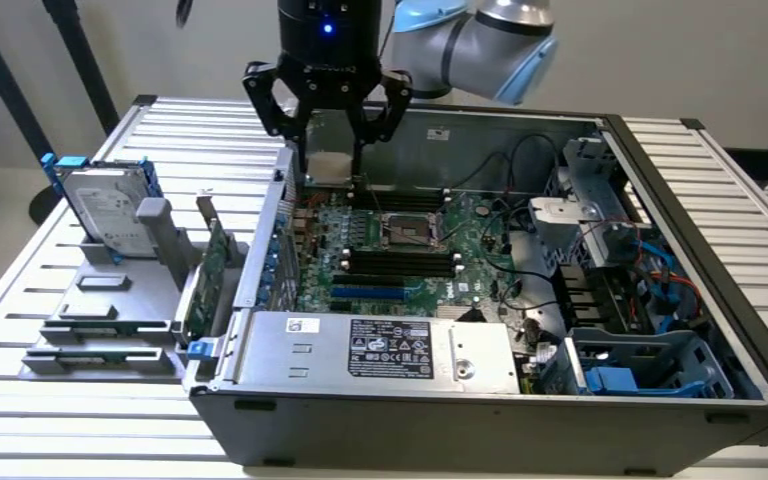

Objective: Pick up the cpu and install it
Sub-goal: 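Pick up the cpu and move it towards the insertion slot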

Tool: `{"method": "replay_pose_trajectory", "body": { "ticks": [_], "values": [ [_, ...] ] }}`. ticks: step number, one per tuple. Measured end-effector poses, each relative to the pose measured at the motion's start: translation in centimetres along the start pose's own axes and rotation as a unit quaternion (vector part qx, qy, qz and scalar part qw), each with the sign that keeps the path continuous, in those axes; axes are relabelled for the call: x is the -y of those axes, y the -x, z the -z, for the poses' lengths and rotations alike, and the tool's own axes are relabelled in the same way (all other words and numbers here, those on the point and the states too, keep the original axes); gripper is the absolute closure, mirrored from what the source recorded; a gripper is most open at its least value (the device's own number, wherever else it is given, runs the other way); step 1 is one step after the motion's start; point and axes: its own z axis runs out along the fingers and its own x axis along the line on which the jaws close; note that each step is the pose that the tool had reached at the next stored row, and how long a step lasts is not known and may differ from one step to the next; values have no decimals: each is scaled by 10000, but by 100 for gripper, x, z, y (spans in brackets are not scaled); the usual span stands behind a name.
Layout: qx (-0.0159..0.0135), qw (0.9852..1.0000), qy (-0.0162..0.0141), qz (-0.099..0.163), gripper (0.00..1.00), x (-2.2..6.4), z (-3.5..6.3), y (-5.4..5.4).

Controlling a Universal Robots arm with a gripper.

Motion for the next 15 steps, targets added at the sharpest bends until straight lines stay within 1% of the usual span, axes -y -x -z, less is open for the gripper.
{"method": "replay_pose_trajectory", "body": {
  "ticks": [9, 15],
  "values": [
    [1, 10000, 0, 0, 45, -247, -165, 309],
    [0, 10000, 0, 0, 45, -436, -257, 461]
  ]
}}
